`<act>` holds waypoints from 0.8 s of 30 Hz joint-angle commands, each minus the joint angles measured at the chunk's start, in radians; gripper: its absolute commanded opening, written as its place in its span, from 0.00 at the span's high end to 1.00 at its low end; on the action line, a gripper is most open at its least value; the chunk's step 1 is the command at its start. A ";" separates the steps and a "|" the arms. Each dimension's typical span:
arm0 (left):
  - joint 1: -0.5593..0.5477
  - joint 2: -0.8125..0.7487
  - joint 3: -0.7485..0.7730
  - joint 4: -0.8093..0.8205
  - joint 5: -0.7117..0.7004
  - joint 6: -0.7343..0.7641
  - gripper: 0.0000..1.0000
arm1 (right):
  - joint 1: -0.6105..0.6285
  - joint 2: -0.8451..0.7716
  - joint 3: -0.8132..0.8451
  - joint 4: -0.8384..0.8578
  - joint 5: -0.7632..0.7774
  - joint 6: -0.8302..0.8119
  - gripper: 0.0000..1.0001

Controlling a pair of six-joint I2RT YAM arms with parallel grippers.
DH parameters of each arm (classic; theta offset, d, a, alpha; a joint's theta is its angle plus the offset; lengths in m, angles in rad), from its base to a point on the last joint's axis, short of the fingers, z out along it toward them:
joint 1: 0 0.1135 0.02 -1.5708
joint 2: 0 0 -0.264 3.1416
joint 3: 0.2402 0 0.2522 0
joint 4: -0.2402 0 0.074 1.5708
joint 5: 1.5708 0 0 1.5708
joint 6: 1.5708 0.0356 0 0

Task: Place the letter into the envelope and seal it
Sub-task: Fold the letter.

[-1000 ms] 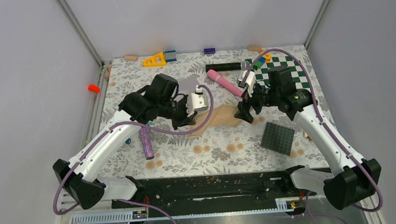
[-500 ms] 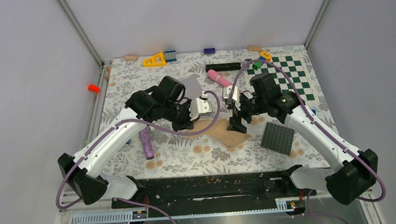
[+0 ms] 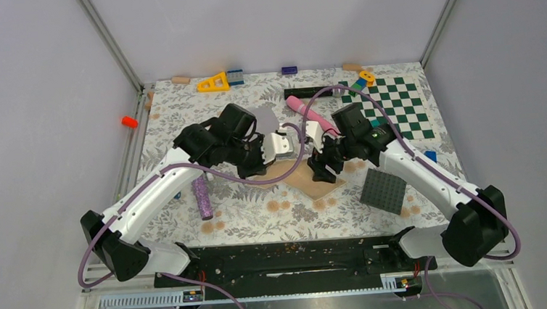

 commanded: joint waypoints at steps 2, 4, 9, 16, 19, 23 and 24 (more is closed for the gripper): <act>-0.005 -0.008 0.048 0.034 -0.031 -0.010 1.00 | 0.010 0.022 0.050 -0.027 0.078 0.089 0.35; -0.007 -0.009 0.048 0.035 -0.033 -0.010 1.00 | 0.010 0.021 0.049 -0.025 0.073 0.092 0.40; -0.013 -0.009 0.047 0.036 -0.045 -0.010 1.00 | 0.010 0.021 0.060 -0.036 0.042 0.107 0.62; -0.018 -0.013 0.043 0.049 -0.046 -0.019 0.96 | 0.010 0.015 0.074 -0.047 0.024 0.115 0.94; -0.018 -0.026 0.053 0.052 -0.020 -0.031 0.80 | 0.010 0.007 0.074 -0.023 0.054 0.130 1.00; -0.017 -0.069 0.073 0.050 0.058 -0.050 0.44 | 0.010 -0.015 0.066 0.043 0.097 0.155 1.00; -0.018 -0.087 0.076 0.048 0.080 -0.052 0.36 | 0.011 -0.023 0.066 0.055 0.103 0.160 1.00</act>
